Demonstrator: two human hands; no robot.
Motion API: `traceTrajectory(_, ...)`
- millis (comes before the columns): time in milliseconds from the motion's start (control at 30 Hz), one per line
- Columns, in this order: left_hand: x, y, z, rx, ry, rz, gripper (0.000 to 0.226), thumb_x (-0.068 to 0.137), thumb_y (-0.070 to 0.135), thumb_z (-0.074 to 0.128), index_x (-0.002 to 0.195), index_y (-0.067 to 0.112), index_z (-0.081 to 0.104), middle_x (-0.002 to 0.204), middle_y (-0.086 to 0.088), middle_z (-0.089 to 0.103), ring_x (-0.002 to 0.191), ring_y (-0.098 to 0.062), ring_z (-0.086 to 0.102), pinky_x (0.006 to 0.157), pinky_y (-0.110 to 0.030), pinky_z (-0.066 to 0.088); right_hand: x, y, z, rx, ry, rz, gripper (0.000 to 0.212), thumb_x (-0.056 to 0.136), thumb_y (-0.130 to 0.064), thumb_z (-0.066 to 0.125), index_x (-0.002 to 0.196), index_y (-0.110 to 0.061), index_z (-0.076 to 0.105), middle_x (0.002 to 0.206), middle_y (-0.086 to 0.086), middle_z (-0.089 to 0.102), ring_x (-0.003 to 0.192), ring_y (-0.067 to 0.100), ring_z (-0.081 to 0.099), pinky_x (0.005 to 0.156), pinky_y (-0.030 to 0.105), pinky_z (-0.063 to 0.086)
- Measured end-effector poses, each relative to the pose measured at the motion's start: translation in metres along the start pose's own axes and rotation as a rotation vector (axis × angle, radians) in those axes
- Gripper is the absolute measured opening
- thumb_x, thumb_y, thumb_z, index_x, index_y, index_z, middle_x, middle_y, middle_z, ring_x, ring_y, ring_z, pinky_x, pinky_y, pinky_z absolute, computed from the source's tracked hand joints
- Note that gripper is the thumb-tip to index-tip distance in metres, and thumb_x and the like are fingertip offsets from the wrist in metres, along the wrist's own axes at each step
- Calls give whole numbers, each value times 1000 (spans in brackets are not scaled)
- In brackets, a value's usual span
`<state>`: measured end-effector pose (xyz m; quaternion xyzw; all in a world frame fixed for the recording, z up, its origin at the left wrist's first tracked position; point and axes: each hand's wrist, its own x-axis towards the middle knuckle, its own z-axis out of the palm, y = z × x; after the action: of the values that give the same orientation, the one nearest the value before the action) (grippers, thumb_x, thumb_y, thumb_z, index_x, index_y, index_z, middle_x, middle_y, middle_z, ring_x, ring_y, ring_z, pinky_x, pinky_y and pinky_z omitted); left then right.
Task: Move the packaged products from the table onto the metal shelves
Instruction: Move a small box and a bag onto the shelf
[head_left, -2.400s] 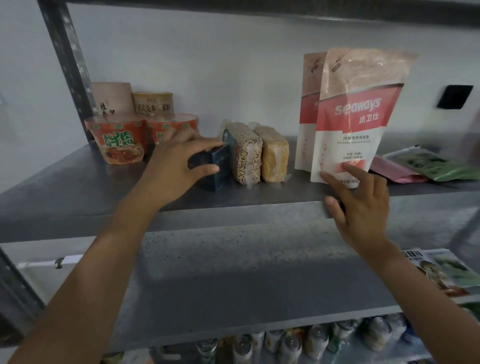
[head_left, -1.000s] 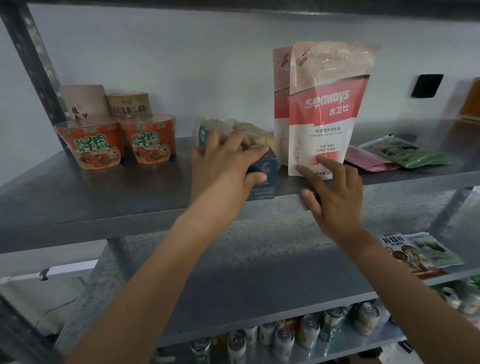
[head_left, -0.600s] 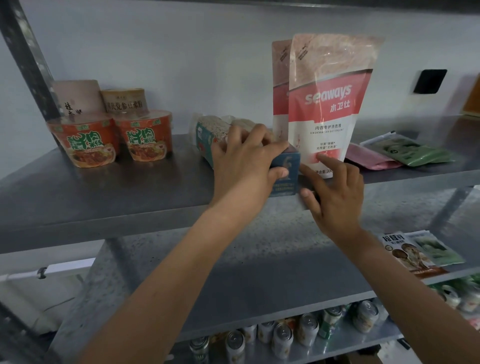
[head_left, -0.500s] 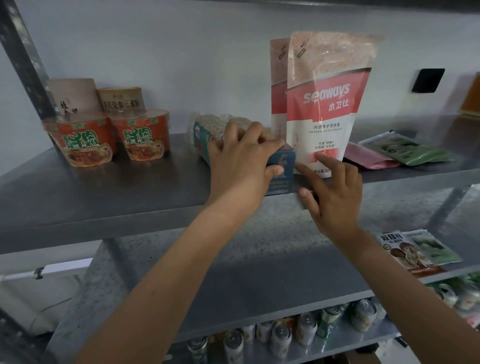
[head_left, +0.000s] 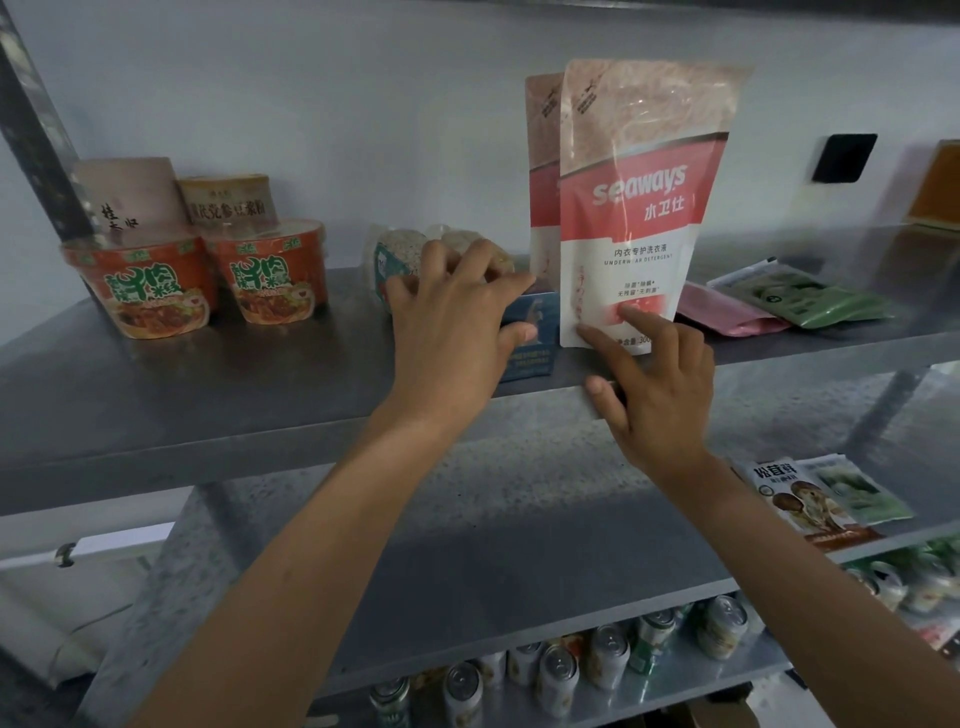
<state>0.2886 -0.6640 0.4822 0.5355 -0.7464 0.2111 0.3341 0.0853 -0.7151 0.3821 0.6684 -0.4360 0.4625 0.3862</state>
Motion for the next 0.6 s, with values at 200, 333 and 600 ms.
traceTrajectory(200, 0, -2, 5, 25, 33, 20, 44, 84, 40, 67, 127, 31, 60, 120, 3, 54, 112, -29, 40, 82, -42, 29, 0, -1, -2, 2, -31, 16, 53, 100, -53, 28, 123, -23, 65, 131, 5, 44, 107, 29, 45, 80, 40, 37)
traceTrajectory(333, -9, -1, 10, 65, 95, 54, 43, 82, 35, 71, 122, 22, 63, 118, -2, 59, 107, -35, 47, 80, -47, 37, 2, -2, -7, -12, -84, 30, 53, 100, -53, 27, 123, -23, 65, 131, 5, 43, 107, 29, 44, 80, 39, 36)
traceTrajectory(600, -65, 20, 32, 68, 300, 125, 51, 88, 22, 61, 137, 14, 50, 140, -17, 47, 124, -33, 34, 104, -53, 38, 1, -7, -25, 34, -212, 54, 53, 100, -51, 28, 132, -21, 57, 137, 7, 40, 119, 29, 42, 92, 42, 39)
